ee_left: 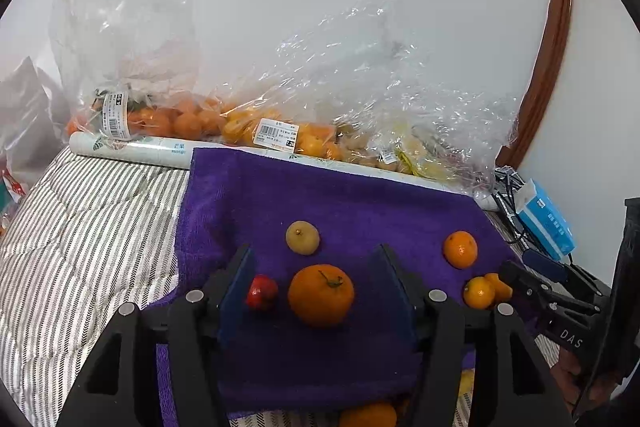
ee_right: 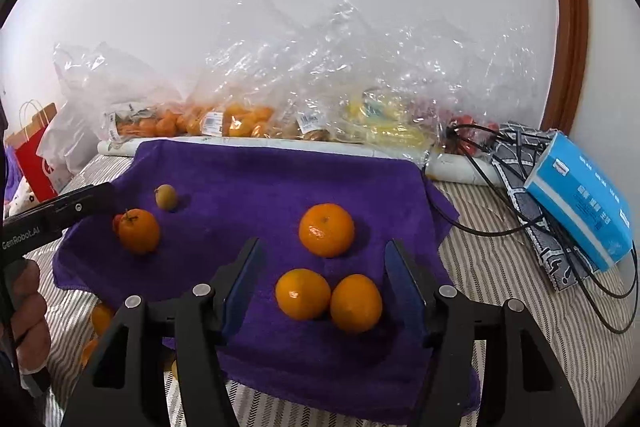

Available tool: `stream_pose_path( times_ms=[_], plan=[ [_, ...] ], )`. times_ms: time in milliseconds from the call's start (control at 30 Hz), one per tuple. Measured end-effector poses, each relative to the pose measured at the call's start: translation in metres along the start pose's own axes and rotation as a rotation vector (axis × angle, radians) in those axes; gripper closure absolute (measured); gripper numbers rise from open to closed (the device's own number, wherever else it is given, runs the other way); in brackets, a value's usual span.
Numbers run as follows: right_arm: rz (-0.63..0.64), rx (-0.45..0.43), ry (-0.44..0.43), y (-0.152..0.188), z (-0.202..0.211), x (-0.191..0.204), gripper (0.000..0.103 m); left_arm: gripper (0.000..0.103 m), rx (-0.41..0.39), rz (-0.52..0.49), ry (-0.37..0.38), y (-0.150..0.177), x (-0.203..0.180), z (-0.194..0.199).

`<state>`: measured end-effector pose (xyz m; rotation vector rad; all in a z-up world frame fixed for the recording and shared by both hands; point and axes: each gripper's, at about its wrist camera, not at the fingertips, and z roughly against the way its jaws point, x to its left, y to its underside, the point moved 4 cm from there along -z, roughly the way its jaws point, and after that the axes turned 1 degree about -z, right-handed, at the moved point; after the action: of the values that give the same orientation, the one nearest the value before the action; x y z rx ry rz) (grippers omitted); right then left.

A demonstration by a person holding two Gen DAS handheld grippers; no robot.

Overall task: Organize fruits
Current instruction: 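Lower both fruits onto the purple towel and open both tools, then pull both tools back from the towel toward the loose fruits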

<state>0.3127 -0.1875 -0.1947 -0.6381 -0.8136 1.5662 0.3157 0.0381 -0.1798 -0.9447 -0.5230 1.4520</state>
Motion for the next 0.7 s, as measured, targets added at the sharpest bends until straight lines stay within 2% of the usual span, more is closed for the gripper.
stream_pose_path(
  times_ms=[333, 567, 700],
  plan=[
    [-0.006, -0.031, -0.038, -0.001, 0.006, 0.006, 0.040, 0.044, -0.010, 0.016, 0.005, -0.003, 0.000, 0.006],
    [-0.031, -0.014, -0.078, -0.002, 0.012, 0.014, 0.040, 0.044, -0.021, 0.029, 0.003, -0.006, 0.002, 0.010],
    [-0.035, -0.007, -0.055, 0.000, 0.025, 0.018, 0.040, 0.044, -0.024, 0.041, 0.010, -0.008, 0.003, 0.012]
  ],
)
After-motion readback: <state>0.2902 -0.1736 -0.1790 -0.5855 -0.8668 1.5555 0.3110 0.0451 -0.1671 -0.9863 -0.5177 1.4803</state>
